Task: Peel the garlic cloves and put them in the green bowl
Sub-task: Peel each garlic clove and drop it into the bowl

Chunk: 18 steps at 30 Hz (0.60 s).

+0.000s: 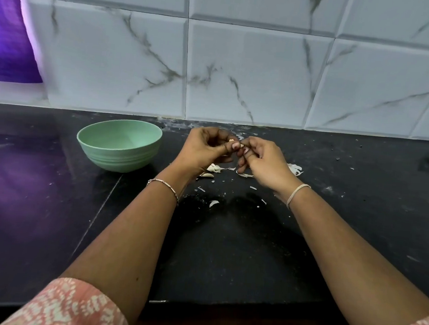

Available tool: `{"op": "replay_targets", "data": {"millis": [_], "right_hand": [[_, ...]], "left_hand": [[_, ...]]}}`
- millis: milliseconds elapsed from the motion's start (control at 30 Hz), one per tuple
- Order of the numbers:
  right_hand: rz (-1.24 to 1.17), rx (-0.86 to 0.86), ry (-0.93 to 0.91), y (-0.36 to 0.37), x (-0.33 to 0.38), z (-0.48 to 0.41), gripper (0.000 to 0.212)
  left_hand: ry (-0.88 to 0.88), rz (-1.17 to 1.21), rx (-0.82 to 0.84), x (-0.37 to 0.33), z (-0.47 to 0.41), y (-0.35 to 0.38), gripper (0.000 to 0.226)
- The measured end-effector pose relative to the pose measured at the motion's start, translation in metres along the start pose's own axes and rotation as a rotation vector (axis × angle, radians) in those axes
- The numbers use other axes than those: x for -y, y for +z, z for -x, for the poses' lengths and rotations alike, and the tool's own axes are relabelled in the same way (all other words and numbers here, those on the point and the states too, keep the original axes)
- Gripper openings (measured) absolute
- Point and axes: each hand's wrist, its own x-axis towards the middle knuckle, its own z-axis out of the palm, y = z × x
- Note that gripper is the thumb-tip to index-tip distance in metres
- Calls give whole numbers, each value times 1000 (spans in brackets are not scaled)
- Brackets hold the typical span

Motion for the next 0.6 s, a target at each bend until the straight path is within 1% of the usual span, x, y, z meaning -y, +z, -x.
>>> {"op": "replay_targets", "data": {"millis": [67,167,267,333,400,500,600], "right_hand": [[-159,43,48,2,2,0,20],[-295,122,110,-1,8,2,20],[-307,168,127,-7,10,3,24],[-283,173,129,-8,9,3,20],[-231,117,107,-6,6,1,16],[-112,-24,61,-5,-1,-4,13],[-103,-99,76,-4,-1,-6,12]], "left_hand": [[20,-23,-14,1,0,0,7],[66,-126,-54,3,-2,2,11],[76,-195,-110,5,-4,3,17],[81,-245,-141,6,-5,2,18],[84,-289,-157,7,-6,2,18],[112,-348,-165,5,-5,5,20],[147,-414,-179,5,-5,7,19]]}}
